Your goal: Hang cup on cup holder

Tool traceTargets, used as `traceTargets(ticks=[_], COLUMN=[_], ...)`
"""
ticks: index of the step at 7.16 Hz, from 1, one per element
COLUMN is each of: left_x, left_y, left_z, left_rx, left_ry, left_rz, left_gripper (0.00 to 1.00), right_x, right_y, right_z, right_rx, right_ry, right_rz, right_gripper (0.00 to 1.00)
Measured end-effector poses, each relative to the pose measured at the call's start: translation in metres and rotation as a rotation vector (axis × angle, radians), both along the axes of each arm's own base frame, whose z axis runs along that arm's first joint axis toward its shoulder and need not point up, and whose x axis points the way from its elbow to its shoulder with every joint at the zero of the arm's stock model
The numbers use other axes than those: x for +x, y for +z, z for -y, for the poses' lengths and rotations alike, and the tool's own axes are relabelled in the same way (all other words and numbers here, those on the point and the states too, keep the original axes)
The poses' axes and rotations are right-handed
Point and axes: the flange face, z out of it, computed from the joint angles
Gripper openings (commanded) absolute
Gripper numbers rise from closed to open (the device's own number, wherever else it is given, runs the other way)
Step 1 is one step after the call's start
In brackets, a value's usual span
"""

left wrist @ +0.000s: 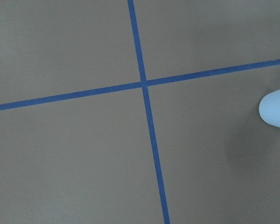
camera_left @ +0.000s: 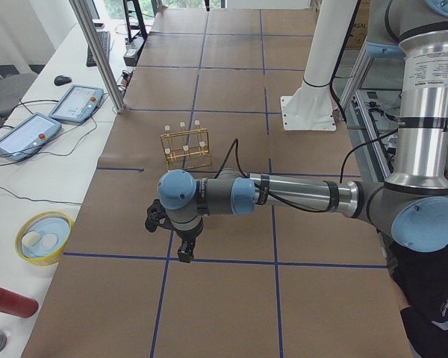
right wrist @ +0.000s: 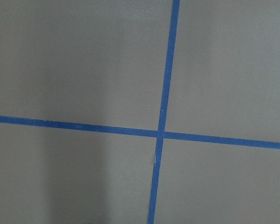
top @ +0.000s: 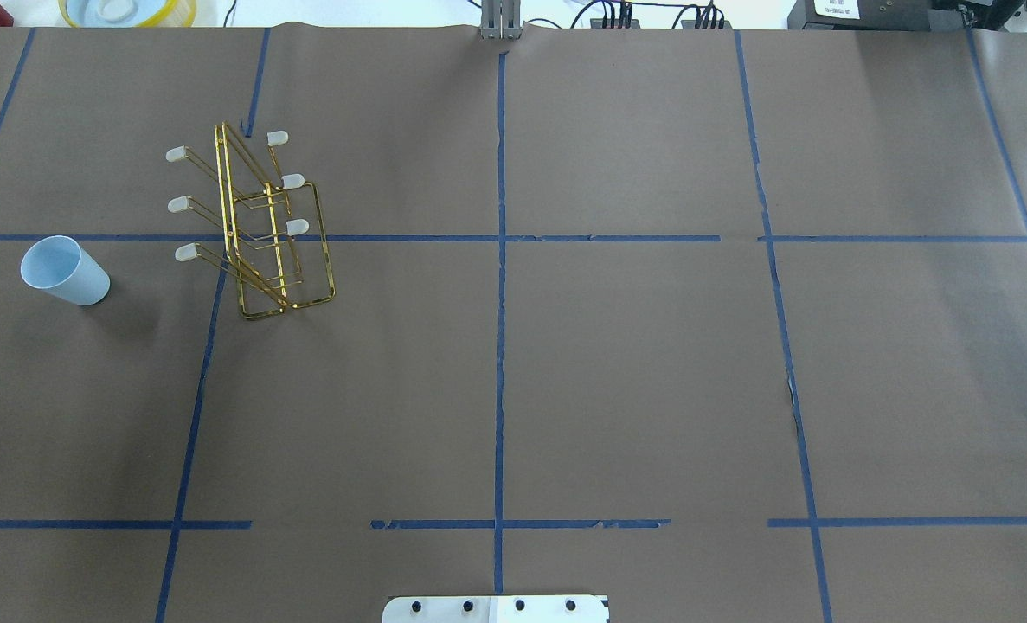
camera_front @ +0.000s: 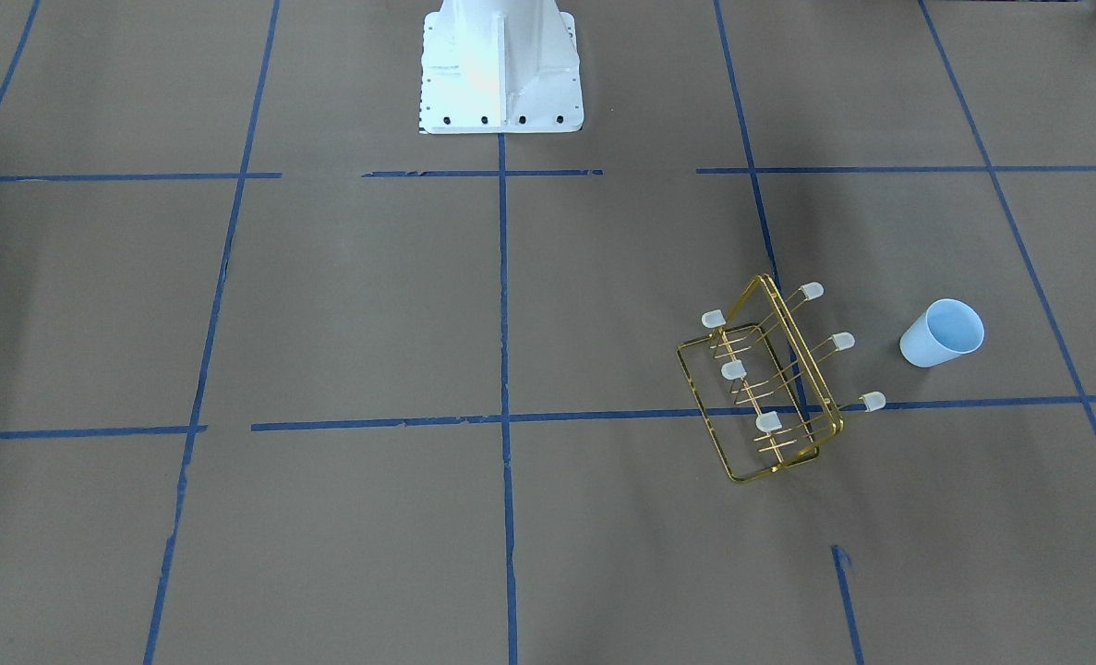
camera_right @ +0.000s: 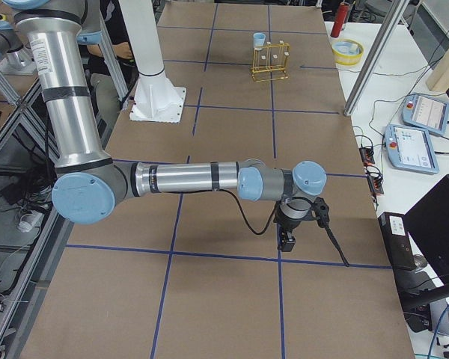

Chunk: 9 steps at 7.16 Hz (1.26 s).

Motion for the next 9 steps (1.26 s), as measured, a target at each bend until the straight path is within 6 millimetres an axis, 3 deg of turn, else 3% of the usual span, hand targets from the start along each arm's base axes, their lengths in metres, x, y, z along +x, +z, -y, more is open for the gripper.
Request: traceTargets(ticks=[9], left_x=[-0.0001], left_y=[-0.0043], left_z=[0.0046], left_rx=[0.050], left_ry=[-0.006], left_rz=[0.001], left_gripper=[1.00], right_x=[-0.0002], right_y=[0.0000], right_z=[0.0000], right_rx=[0.000], right_ry=[0.000], right_rz=[0.000], right_gripper=[1.00])
